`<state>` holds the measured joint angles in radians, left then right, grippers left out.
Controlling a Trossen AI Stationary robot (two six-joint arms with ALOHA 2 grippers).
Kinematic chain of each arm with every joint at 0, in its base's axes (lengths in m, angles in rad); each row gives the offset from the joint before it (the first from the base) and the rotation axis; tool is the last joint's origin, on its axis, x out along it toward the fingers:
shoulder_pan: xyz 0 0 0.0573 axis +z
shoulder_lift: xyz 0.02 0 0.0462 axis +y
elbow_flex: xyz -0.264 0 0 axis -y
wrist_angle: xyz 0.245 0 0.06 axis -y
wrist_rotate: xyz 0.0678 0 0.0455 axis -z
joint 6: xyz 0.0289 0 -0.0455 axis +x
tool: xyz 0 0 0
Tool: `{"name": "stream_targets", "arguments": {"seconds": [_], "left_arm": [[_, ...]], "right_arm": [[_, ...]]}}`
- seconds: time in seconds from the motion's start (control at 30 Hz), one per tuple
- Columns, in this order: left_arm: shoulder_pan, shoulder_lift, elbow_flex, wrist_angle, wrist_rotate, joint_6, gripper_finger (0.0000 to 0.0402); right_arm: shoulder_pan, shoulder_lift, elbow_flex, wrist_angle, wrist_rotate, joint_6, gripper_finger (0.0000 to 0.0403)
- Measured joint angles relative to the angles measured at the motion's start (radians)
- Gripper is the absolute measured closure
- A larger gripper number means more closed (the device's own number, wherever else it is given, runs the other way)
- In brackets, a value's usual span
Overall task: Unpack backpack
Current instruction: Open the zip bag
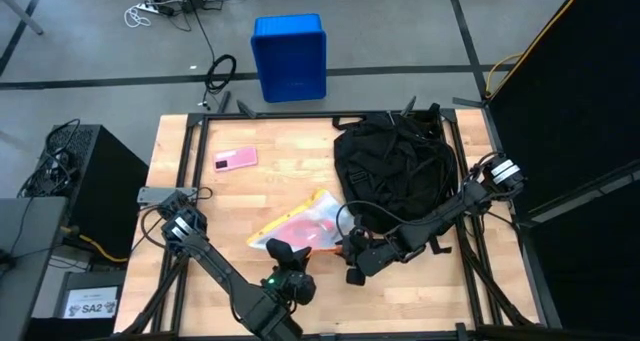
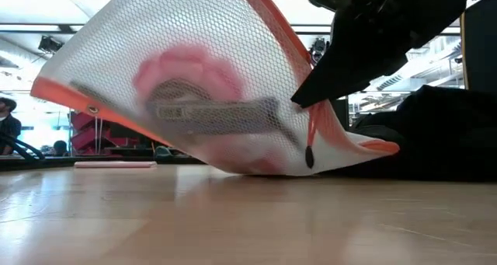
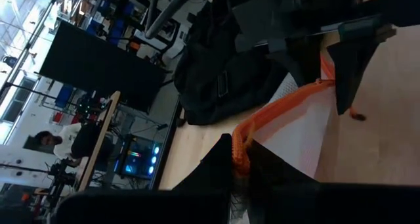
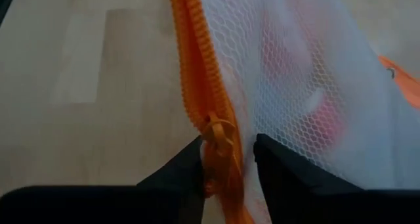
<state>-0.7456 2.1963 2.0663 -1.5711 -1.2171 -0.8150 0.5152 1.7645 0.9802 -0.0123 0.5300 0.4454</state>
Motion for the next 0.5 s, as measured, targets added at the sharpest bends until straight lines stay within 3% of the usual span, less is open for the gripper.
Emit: {"name": "stream_targets", "arguments": {"seconds": [0.5], "left_arm": [[-0.013,0.000,-0.011,0.007,0.166,-0.036,0.0402]], "right_arm": [[0.008,-0.011,0.000,-0.120,-0.071,0.026,0.0378]]}}
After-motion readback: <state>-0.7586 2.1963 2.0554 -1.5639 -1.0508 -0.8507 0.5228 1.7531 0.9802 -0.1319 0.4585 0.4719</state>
